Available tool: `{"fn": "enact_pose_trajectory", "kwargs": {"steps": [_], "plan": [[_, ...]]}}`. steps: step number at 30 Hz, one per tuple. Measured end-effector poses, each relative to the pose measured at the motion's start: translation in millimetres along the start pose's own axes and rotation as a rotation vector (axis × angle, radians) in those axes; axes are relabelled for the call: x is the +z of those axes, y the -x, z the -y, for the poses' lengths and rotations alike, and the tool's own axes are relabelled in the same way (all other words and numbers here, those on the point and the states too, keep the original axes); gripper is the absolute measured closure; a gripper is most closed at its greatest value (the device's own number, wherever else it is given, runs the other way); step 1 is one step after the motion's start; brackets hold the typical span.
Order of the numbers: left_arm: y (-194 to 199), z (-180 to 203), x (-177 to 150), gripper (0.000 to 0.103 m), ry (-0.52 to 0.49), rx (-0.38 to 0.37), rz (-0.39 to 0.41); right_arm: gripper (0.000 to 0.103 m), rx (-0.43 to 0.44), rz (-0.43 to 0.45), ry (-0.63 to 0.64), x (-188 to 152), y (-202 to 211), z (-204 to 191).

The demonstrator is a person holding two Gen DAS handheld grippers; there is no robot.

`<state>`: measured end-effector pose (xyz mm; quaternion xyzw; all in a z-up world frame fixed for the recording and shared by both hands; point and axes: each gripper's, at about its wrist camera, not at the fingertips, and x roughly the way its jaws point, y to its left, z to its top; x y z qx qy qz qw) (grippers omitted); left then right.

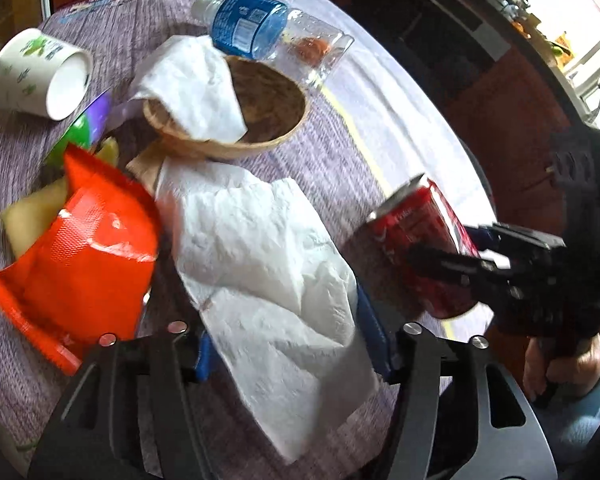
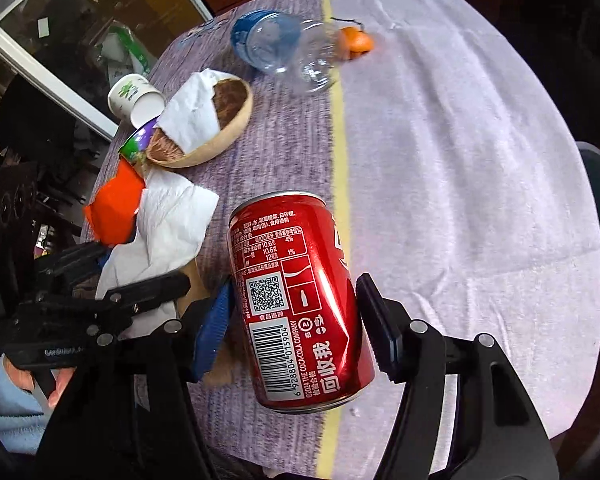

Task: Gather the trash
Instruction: 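Grasp the red Coca-Cola can with the right tool while the left tool lifts the tissue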

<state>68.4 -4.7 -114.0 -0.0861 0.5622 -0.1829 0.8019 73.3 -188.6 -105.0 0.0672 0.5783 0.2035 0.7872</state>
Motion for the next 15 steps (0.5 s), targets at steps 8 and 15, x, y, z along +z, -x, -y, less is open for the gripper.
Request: {"fn": "enact_pose_trajectory", "kwargs": {"steps": [8,15], "plan": [[-26.6,33.0,17.6,0.099,0.011,0.029,0.008,0.044,0.022,0.027,-0.034,-9.1,12.6,25.0],[-14.4,63.5,19.7,0.100,-0.050,0.038,0.054,0.044,0.039,0.065,-0.083,-15.9,28.4,49.2]]}}
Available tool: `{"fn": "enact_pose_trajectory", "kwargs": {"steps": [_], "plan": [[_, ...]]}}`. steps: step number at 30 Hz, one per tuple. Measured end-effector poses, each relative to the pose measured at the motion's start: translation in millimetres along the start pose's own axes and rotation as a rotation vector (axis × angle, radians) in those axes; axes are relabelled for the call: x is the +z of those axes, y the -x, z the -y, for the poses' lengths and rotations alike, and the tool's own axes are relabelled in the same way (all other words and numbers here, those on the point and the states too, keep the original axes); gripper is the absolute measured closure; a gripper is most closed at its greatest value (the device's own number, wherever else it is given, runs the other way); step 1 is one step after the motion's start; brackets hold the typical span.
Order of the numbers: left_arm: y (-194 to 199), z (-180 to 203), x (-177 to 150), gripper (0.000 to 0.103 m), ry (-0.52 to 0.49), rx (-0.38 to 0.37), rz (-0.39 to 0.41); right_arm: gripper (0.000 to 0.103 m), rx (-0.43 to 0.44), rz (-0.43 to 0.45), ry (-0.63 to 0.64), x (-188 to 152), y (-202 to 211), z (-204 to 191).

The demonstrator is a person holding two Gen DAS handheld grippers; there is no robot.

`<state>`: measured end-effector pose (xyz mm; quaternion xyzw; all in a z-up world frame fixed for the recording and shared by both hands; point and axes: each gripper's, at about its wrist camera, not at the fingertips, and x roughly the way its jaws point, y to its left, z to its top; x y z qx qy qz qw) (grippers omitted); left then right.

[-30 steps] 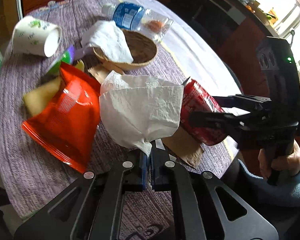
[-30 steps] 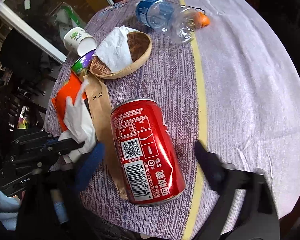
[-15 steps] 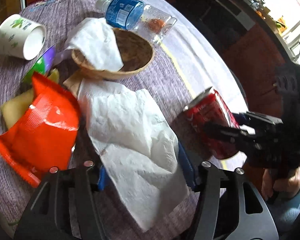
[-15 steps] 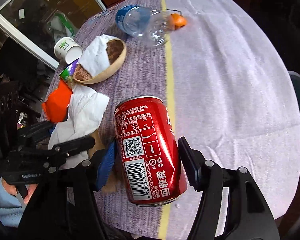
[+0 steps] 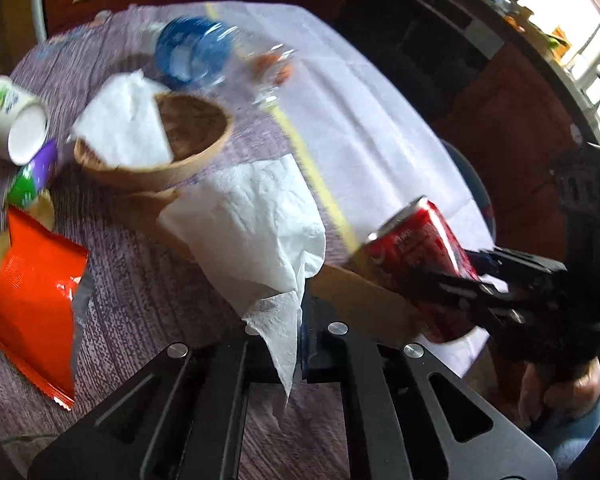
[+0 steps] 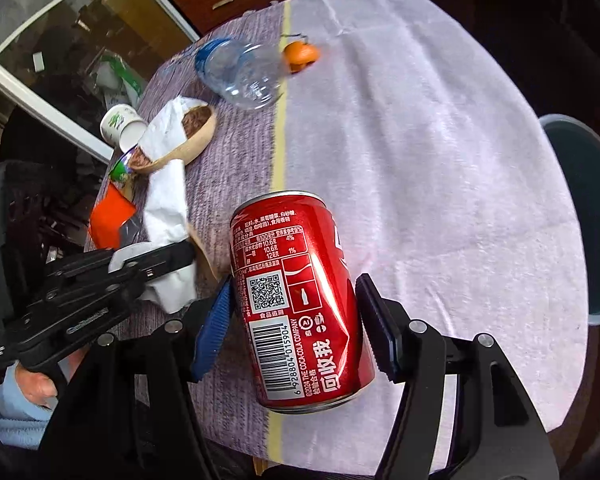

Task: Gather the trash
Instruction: 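Grasp the red Coca-Cola can with the right tool while the left tool lifts the tissue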

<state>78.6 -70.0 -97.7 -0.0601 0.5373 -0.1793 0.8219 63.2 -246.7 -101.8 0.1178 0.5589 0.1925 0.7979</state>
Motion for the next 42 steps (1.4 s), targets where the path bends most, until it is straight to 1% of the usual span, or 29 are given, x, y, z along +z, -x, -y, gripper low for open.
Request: {"fn": "enact_pose_trajectory", "kwargs": {"steps": [4,6,10,13,16,19,20,22,25,27,28,29,30,31,33,36,40,42], "plan": [[10.0,20.4,-6.2,0.100,-0.059,0.008,0.001,0.044,0.012,0.030,-0.039,-1.0,10.2,17.8],[10.9,20.3,-7.1,0.100,-0.059,0.015,-0.010,0.044,0.017,0.038,-0.052,-2.0,13.0,24.2],[13.2,9.0,-3.2,0.100,-0.005,0.028,-0.016,0.044,0.029,0.049,-0.060,-5.0,17.2,30.5],[20.1,15.5,2.9,0.100,-0.035,0.049,-0.001,0.044,0.043,0.064,-0.068,-4.1,20.4,31.6],[29.2,15.4,12.7,0.100,-0.059,0.092,0.029,0.044,0.047,0.076,-0.070,-3.0,24.5,33.1],[41.0,-8.6,39.5,0.100,-0.039,0.132,0.064,0.044,0.039,0.079,-0.064,-1.7,27.2,33.0],[46.1,-21.8,49.3,0.100,-0.024,0.153,0.076,0.044,0.038,0.080,-0.065,-0.6,27.7,32.6],[45.4,-41.3,63.5,0.099,-0.014,0.174,0.064,0.044,0.038,0.080,-0.064,1.3,27.4,31.7],[33.8,-57.7,77.1,0.098,-0.029,0.223,0.042,0.044,0.036,0.074,-0.056,6.7,23.6,24.6],[26.5,-67.8,82.1,0.097,-0.025,0.230,0.030,0.044,0.035,0.069,-0.045,12.0,19.9,17.9],[23.6,-71.3,83.3,0.092,-0.029,0.226,0.022,0.044,0.035,0.066,-0.040,13.6,19.0,16.0],[21.2,-73.8,84.3,0.078,-0.034,0.226,0.018,0.044,0.034,0.064,-0.034,16.3,16.8,13.2],[16.8,-75.4,85.9,0.067,-0.047,0.236,0.013,0.044,0.032,0.058,-0.026,20.7,13.5,8.1],[15.3,-75.8,84.2,0.053,-0.058,0.250,0.015,0.044,0.031,0.054,-0.020,24.1,10.7,4.5],[8.8,-78.9,83.7,0.052,-0.074,0.272,0.015,0.044,0.026,0.044,-0.007,30.0,5.9,-2.4],[-5.0,-85.3,88.3,0.049,-0.064,0.264,0.002,0.044,0.018,0.027,0.010,38.2,-2.5,-12.6],[-20.7,-89.2,94.4,0.049,-0.072,0.281,0.001,0.044,0.007,0.011,0.022,46.2,-11.4,-20.6],[-20.8,-93.2,96.4,0.063,-0.058,0.278,0.020,0.044,0.001,0.003,0.023,49.0,-14.4,-21.8]]}}
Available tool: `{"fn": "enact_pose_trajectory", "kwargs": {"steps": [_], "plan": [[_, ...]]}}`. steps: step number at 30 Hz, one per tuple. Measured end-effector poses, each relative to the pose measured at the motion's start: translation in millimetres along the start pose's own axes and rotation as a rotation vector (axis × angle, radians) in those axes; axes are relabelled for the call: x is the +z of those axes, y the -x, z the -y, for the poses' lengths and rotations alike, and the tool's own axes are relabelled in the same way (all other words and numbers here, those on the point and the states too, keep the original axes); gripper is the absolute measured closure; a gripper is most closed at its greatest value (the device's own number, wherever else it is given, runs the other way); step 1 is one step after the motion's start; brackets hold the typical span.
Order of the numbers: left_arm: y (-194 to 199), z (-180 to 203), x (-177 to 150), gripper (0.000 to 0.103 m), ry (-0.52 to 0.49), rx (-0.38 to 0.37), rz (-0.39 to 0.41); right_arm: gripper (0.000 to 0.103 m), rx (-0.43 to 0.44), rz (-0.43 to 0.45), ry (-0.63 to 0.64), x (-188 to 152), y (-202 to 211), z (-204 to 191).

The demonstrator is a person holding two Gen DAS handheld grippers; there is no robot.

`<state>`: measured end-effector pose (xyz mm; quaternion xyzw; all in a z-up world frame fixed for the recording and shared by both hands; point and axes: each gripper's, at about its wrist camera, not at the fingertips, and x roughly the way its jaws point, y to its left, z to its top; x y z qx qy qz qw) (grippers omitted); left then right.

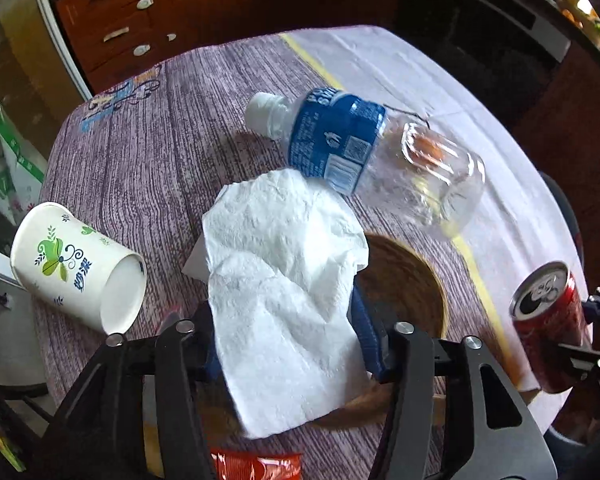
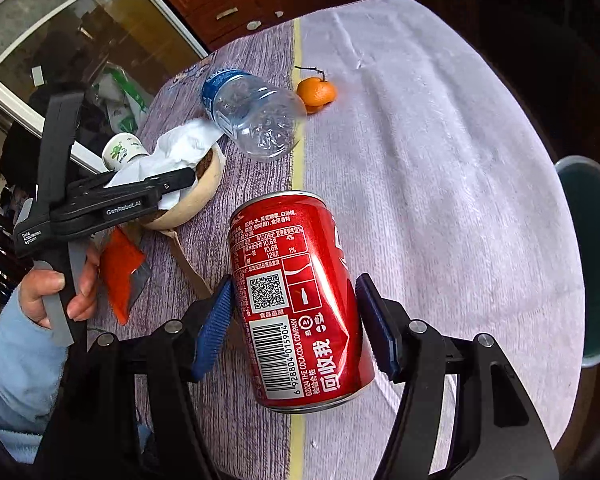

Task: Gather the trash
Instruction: 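Grasp the red Coca-Cola can with the right tool while the left tool lifts the tissue, then carry the can and tissue over the teal bin and open both tools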

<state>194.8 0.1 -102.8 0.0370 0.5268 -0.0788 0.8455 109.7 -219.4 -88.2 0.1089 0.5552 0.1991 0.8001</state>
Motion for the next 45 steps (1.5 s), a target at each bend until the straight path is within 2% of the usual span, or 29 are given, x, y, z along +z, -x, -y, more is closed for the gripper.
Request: {"fn": "enact_pose_trajectory", "kwargs": {"steps": [1,2,5,10,15,18,25,30,32,35,39,45], "plan": [[1.3,-2.8,0.7,0.082,0.010,-0.003,0.009,0.044,-0.002,-0.004,-0.001,0.9,-1.3,-0.2],[3.3,-8.2,1.7,0.091,0.034,-0.023,0.013,0.044,-0.004,-0.007,-0.002,1.6,-2.4,-0.3],[13.8,-14.8,3.1,0.097,0.055,-0.047,0.041,0.044,-0.006,-0.015,-0.002,3.4,-5.4,0.1],[30.4,-12.0,2.0,0.098,0.046,-0.072,0.068,0.044,0.000,-0.012,-0.007,4.8,-5.8,2.2],[45.0,-11.1,3.3,0.097,0.043,-0.135,0.081,0.044,0.010,-0.012,-0.014,0.7,-5.0,6.4],[47.2,-6.9,2.2,0.097,0.042,-0.139,0.080,0.044,0.018,-0.013,-0.013,-0.4,-5.6,6.3],[50.4,-28.6,2.4,0.097,0.140,-0.196,0.080,0.044,0.016,-0.011,-0.005,1.1,-4.4,6.2],[57.2,-30.9,-7.4,0.096,0.141,-0.243,0.082,0.044,0.011,-0.019,0.002,3.0,-8.6,2.7],[60.0,-28.8,-13.3,0.096,0.125,-0.243,0.082,0.044,0.011,-0.023,0.009,3.3,-10.4,-0.7],[68.9,-29.5,-29.4,0.096,0.124,-0.288,0.077,0.044,0.012,-0.026,0.020,3.3,-11.4,-6.2],[73.2,-29.2,-58.0,0.096,0.130,-0.312,0.044,0.044,0.052,-0.039,0.045,6.5,-13.6,-22.0],[73.8,-24.0,-91.6,0.097,0.119,-0.319,0.005,0.044,0.062,-0.055,0.158,10.5,-26.9,-69.0]]}}
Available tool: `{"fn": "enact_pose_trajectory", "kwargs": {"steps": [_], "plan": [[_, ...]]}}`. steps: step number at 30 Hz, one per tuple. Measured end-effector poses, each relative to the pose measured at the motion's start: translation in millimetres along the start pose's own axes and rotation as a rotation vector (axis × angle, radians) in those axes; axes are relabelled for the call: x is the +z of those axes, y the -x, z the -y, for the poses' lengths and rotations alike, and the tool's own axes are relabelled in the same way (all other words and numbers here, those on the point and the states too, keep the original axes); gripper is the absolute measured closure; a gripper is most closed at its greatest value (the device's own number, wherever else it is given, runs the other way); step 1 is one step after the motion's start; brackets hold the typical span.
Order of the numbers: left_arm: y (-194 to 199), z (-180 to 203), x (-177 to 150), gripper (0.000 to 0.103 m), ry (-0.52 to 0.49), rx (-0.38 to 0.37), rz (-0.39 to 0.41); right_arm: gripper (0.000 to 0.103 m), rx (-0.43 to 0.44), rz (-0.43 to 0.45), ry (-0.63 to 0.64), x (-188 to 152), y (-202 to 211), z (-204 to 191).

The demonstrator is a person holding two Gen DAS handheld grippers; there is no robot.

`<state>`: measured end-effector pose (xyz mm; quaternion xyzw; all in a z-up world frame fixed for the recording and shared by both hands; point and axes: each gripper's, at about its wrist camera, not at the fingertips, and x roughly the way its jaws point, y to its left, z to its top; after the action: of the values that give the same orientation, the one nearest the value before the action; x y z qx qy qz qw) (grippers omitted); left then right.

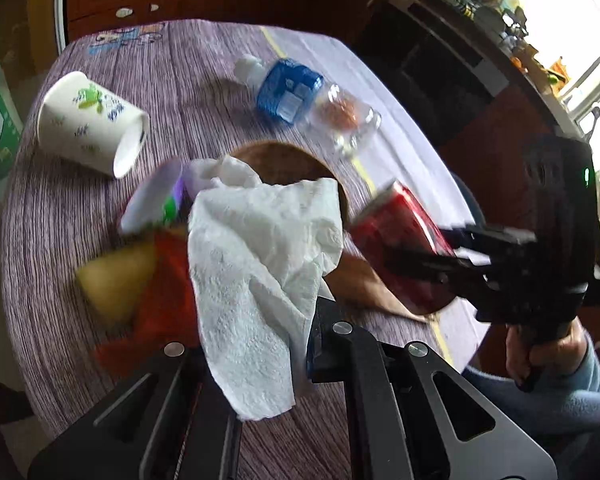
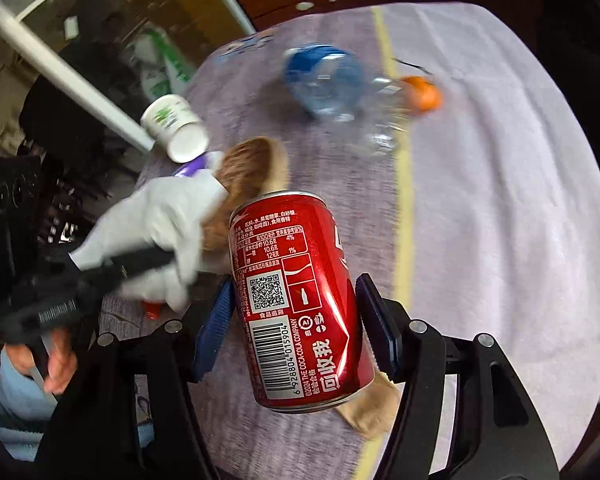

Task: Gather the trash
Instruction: 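Carry the can and tissue over the teal bin and open both tools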

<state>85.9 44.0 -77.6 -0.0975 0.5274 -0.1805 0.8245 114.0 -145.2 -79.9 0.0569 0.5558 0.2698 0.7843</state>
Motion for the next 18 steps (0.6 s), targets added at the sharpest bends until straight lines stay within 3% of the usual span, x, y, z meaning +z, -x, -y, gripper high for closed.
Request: {"fn": "enact_pose_trajectory", "kwargs": {"steps": [7,12,18], "plan": [[30.9,4.6,-1.3,0.099,-0.013,-0.014,0.079,0.044,-0.038,0.032,0.058,6.9,8.9,-26.7],[48.0,36.2,8.3,0.099,-0.089,-0.042,0.131,0.044,-0.059,0.065,-0.003,1.5,25.5,-3.5],[35.4,88.5,22.7,0.099,-0.169,-0.108,0.126,0.044,-0.112,0.149,-0.109,-12.3,67.1,46.7]]}}
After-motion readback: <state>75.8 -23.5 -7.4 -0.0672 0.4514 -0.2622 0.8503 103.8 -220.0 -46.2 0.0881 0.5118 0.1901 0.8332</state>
